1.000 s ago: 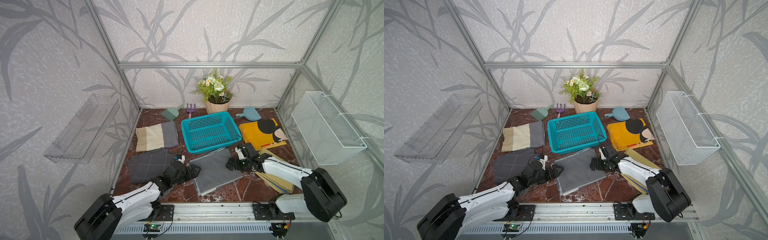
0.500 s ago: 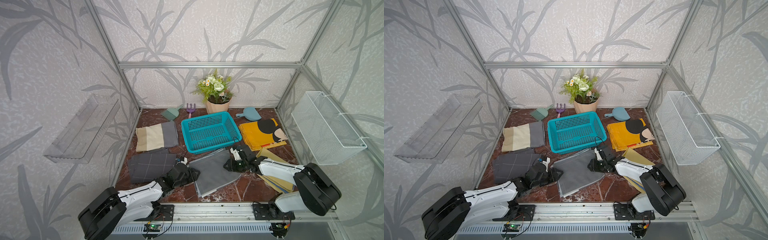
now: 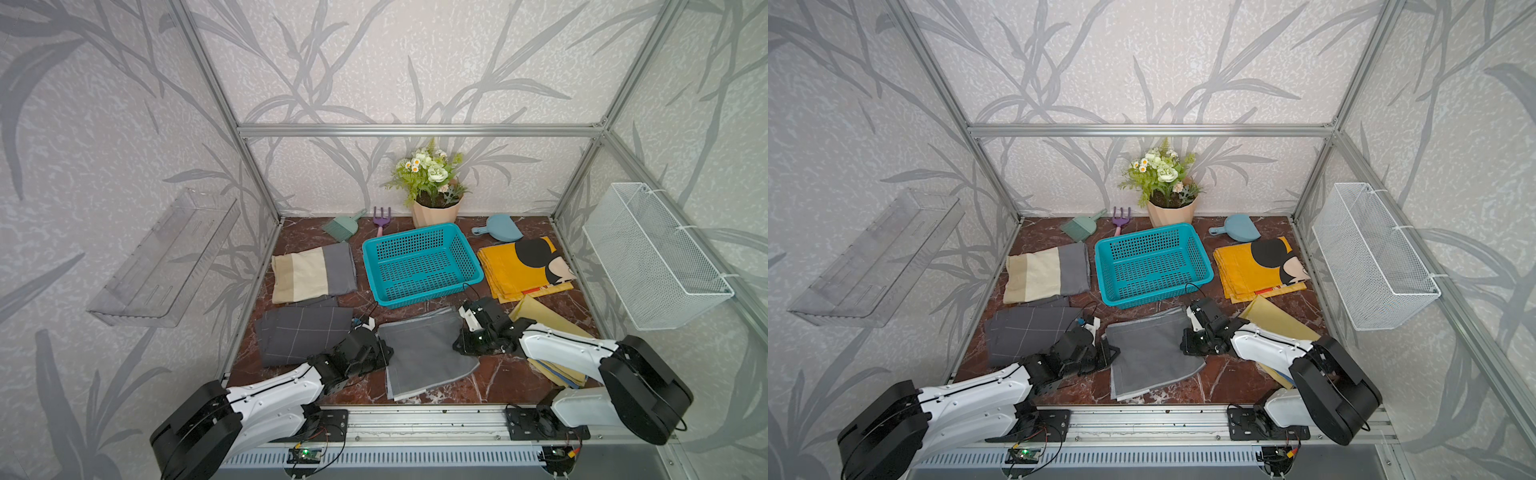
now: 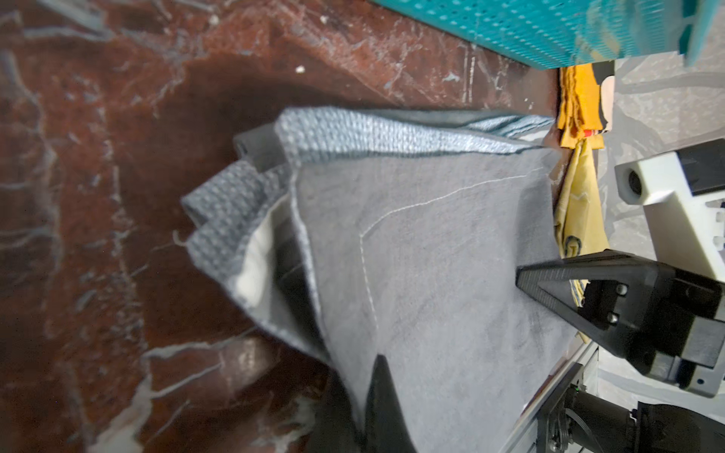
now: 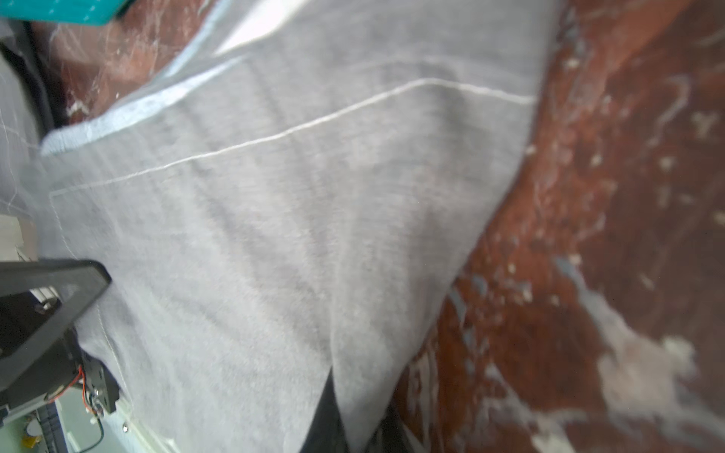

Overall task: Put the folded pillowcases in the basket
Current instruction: Pick up the pillowcase at the center of the board, then place the pillowcase in the basket.

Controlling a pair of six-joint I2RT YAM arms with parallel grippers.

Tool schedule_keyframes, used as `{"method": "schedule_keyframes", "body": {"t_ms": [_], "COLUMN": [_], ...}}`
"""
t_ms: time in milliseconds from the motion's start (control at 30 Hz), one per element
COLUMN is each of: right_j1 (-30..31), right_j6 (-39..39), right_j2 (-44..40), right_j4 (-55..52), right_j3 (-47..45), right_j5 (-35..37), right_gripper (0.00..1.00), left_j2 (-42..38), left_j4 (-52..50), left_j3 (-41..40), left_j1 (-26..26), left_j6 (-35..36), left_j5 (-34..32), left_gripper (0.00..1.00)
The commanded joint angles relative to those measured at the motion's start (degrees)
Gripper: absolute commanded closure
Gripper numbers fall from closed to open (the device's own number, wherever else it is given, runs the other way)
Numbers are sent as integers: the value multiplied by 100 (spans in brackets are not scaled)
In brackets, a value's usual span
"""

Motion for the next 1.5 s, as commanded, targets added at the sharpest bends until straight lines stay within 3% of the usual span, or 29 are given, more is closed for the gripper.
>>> {"method": "schedule_keyframes", "body": {"t_ms": [0,367,533,667,800,967,1133,1467], "right_j1": [106,324,312,28,-507,-1201,-1470,-1683], "right_j6": [-77,-293,-637,-1158,-1563,-1748,-1987,-2129], "right_j2": [-594,-2007,-2027,-1234,-221,792,1781,3510], "right_j4": [-860,-2397,-2452,-2444,-2257,-1853,-1888,-1548], "right_j3": [374,1877,2688,3447,4161,4896,5558,6099], "right_j5": [218,426,943,1037,847,515,464,525], "right_gripper": [100,100,100,100,100,100,100,100], "left_j2": [-334,-965,-666,-77,673,1389,2006,3530], "left_j4": [-606,-1297,-1233,-1207,-964,-289,192,637], "left_j3": [621,2299,3121,3642,3976,4135,4362,4675], "left_j1": [-103,-176,-169,-78,230,1190,1908,2382], "left_j6": [649,1971,2380,2676,3040,3143,3226,3189], "left_j5": [-200,331,-168,-885,-1038,-566,-199,334], "left_gripper": [100,100,100,100,100,100,100,100]}}
